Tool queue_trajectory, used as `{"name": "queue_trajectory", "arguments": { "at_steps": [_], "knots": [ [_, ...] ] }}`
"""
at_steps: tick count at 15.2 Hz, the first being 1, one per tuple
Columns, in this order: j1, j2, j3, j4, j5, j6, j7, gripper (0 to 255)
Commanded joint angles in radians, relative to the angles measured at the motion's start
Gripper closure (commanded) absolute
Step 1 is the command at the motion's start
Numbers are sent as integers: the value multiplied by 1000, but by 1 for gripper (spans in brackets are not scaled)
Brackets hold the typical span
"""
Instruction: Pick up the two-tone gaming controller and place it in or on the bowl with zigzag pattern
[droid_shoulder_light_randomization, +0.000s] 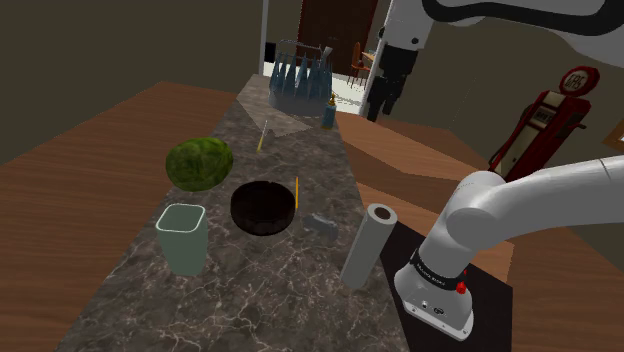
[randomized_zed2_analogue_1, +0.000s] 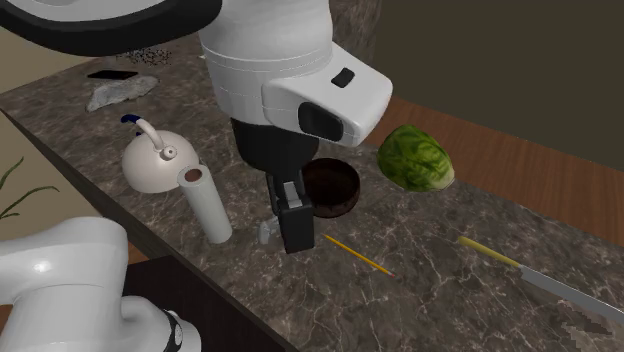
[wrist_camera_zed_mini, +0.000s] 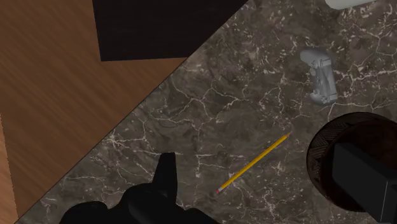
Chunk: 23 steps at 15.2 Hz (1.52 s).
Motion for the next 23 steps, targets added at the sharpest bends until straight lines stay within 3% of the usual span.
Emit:
{"name": "queue_trajectory", "arguments": {
  "at_steps": [1,13,23],
  "knots": [
    [0,0,0,0,0,0,0,0],
    [123,0,145,-328,112,331,50,0],
    [249,190,297,-489,223,687,98,0]
  ]
}}
